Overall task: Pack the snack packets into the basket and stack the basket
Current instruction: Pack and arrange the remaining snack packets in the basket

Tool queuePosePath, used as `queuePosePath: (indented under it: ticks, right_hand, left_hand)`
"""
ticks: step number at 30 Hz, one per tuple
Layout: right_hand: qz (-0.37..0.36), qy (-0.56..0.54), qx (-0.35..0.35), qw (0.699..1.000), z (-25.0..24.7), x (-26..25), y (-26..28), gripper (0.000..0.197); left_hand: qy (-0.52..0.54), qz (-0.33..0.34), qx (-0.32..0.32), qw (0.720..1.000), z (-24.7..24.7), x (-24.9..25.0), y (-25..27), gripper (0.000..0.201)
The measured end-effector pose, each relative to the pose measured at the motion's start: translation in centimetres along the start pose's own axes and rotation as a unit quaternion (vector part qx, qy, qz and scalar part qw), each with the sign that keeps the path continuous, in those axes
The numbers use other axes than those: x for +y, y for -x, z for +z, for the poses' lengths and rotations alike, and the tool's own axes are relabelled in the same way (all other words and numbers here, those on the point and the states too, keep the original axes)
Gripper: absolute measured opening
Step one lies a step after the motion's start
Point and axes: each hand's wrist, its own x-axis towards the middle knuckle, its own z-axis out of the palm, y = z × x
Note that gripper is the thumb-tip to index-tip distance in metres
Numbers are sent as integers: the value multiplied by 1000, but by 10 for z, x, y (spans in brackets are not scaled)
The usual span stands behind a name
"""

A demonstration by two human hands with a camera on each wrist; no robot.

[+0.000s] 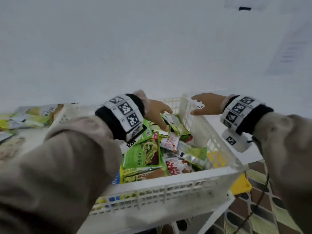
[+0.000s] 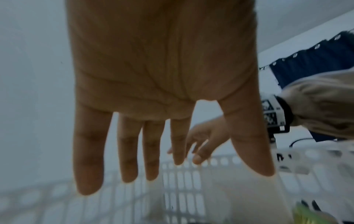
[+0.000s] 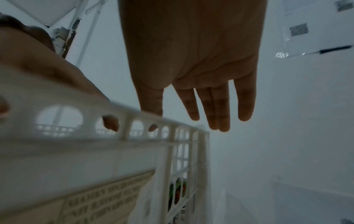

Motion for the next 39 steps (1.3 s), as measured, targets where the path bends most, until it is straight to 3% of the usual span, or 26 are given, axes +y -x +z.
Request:
queuePosePath:
  ticks: [5, 9, 12, 14, 20, 23, 27, 34, 39]
  right_hand:
    - [-46, 19, 15, 999, 14, -8, -25, 69]
    - [-36, 4, 42, 998, 21, -17, -38, 36]
    - [-25, -22, 41, 999, 28, -14, -44, 34]
    - [-31, -46, 34, 998, 33, -11, -46, 37]
    - [-24, -77, 34, 996, 37, -10, -48, 38]
    - [-17, -91, 37, 995, 38, -9, -47, 38]
    - [-9, -108, 40, 993, 39, -8, -46, 39]
    - [-5, -126, 42, 991, 38, -8, -43, 39]
    - [-2, -141, 42, 989, 40, -6, -45, 44]
  left_hand:
    - [-102, 12, -16, 995, 30, 23, -48, 98]
    - [-175, 24, -26, 984, 49, 32, -63, 105]
    - [-182, 21, -31, 983, 58, 30, -73, 107]
    - [-192, 23, -27, 981, 60, 31, -75, 104]
    - [-229, 54, 16, 972, 58, 35, -83, 67]
    - [-179, 64, 50, 980, 52, 29, -79, 55]
    - [-50, 74, 141, 986, 44, 14, -69, 47]
    - [119, 142, 307, 933, 22, 3, -40, 31]
    - [167, 170, 323, 916, 9, 0, -13, 35]
